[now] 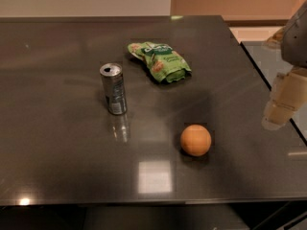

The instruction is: Knock redbull can over

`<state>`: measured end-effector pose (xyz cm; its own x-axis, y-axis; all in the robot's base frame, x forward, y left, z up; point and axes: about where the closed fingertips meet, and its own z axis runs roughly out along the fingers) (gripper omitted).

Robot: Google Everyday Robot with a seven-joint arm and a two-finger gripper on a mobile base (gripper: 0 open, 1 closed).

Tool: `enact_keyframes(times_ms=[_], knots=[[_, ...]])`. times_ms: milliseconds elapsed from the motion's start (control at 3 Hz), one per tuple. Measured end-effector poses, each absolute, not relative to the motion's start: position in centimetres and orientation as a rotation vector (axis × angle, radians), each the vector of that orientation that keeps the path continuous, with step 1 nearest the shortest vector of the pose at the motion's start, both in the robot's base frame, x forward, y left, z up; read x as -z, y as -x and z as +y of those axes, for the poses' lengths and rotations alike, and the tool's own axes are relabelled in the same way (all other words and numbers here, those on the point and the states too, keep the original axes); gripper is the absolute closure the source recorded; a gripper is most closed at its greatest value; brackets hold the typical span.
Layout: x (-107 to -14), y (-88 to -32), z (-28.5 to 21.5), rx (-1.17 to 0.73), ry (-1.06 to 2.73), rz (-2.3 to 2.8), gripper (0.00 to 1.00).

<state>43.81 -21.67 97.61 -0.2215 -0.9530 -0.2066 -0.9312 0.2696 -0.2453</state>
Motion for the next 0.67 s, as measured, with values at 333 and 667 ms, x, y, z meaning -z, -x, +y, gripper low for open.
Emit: enact_keyframes(times_ms=[333, 667], knots=[[-97.62, -43.82, -21.66, 0.098, 1.725, 2.232, 0.0], [-98.28, -44.7, -20.9, 0.07, 1.695, 2.208, 0.0]])
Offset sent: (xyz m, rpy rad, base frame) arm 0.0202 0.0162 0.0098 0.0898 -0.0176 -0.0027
